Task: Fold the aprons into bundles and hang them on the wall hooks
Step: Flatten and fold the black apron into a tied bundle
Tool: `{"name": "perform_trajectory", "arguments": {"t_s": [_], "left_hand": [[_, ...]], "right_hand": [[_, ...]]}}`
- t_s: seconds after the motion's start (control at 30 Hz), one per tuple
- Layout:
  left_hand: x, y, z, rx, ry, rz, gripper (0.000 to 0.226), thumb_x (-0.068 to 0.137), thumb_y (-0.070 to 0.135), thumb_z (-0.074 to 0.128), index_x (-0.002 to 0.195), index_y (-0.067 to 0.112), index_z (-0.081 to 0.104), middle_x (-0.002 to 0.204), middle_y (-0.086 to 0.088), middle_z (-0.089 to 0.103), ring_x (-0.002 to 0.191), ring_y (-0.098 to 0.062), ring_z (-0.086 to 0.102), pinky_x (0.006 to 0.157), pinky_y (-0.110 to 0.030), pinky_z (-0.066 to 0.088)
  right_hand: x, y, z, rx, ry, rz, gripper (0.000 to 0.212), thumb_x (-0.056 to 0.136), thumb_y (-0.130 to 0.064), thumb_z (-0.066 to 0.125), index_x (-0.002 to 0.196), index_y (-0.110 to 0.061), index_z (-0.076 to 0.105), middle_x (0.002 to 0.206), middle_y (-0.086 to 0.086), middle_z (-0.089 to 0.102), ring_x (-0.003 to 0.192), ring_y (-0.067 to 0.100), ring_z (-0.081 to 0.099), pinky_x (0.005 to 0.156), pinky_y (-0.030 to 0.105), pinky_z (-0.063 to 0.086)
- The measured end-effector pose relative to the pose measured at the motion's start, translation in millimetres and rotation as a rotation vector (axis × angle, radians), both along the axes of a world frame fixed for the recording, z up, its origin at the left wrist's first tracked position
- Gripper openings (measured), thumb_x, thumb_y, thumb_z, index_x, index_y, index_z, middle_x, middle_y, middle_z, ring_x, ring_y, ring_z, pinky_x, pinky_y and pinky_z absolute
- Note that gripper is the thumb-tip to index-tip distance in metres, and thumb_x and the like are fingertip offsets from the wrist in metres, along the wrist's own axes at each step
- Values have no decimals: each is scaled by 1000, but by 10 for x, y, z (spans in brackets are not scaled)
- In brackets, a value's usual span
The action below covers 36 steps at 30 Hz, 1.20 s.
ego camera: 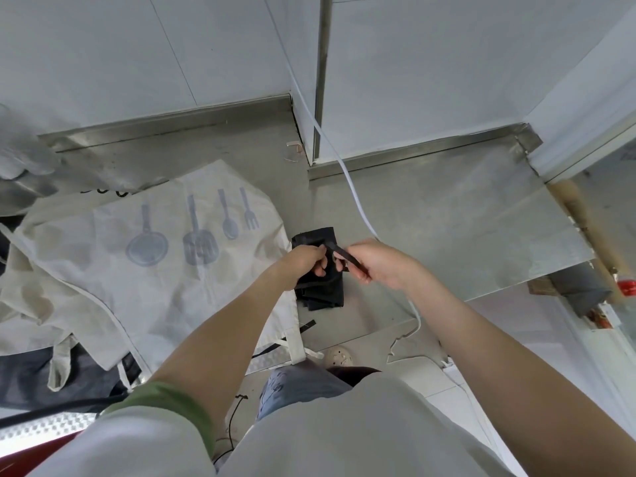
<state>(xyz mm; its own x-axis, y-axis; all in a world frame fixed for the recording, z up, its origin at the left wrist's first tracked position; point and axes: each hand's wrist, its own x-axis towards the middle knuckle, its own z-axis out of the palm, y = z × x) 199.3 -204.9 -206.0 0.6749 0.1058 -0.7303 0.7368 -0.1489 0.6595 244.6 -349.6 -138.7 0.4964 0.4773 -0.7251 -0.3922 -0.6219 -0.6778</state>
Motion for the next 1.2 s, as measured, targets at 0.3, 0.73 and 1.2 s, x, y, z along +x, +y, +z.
{"name": "perform_trajectory", "arguments": {"t_s": [0.3,0.73,1.2], "left_hand": [[95,-169,54,162,77,-149,37,100,34,38,80,18,65,67,-2,52,69,-12,46,65,-21,34],[-198,-138,67,-6,-199,-358,20,96,35,56,101,22,70,100,4,67,101,0,54,104,-19,32],[-240,57,-4,-143,-260,-194,37,106,25,34,90,23,68,57,6,55,82,-10,55,96,-23,33]], "right_hand": [[173,-96,181,489,35,69,35,98,2,38,124,-9,58,69,6,58,65,14,48,57,19,41],[87,462,212,11,-317,599,36,97,-7,31,121,-23,54,84,-7,62,59,11,48,54,20,42],[149,-74,-332,-317,-585,622,29,98,-15,42,86,-32,62,97,9,61,101,22,47,91,34,42]]}}
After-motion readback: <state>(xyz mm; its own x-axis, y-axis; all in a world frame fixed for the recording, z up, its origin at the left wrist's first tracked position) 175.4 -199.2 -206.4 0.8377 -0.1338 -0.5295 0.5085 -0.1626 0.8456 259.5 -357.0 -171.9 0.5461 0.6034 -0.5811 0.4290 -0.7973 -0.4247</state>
